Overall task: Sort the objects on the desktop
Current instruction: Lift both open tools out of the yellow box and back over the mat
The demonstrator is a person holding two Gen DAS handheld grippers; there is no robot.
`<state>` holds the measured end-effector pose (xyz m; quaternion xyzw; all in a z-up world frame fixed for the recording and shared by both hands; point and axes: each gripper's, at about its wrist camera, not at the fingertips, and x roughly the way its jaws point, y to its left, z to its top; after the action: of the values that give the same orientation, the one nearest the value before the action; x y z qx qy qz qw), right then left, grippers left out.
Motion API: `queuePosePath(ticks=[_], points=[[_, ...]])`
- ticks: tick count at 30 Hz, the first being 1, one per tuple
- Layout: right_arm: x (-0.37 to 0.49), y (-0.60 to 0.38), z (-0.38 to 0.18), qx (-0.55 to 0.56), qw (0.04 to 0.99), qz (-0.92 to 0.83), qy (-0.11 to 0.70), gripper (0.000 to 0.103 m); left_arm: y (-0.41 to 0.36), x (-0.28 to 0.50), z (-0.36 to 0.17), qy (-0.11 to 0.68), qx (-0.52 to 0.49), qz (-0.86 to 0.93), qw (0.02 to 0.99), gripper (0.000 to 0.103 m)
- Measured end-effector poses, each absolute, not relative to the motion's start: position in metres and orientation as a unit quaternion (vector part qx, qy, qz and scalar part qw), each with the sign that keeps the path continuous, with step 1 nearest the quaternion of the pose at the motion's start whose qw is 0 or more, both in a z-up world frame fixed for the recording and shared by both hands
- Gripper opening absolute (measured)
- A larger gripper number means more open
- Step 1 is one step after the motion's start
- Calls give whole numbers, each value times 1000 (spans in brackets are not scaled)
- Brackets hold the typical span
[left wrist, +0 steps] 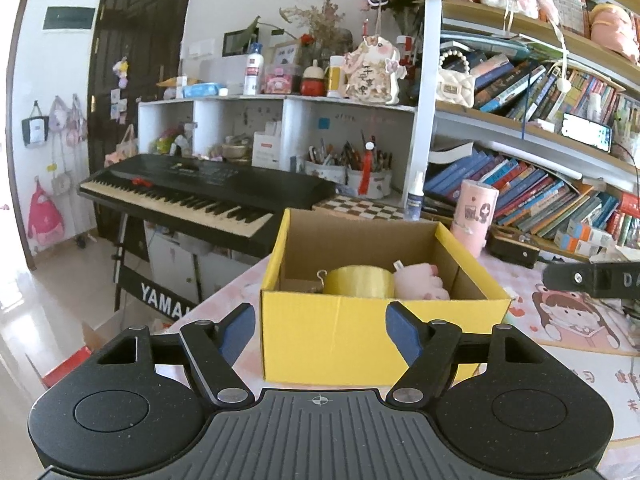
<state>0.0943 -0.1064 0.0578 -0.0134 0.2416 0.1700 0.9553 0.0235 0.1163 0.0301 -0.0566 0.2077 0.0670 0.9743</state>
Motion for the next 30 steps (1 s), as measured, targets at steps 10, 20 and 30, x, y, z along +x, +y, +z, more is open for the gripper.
queuePosePath(ticks=[10,20,30], points=[[55,-119,37,-4,959,130,253,70,110,5,24,220,-51,55,973,74],[24,-114,18,-18,954,124,272,67,106,-11,16,236,-44,41,970,75],[2,-104,5,-31,949,128,287,67,98,-23,6,254,-30,26,966,79]])
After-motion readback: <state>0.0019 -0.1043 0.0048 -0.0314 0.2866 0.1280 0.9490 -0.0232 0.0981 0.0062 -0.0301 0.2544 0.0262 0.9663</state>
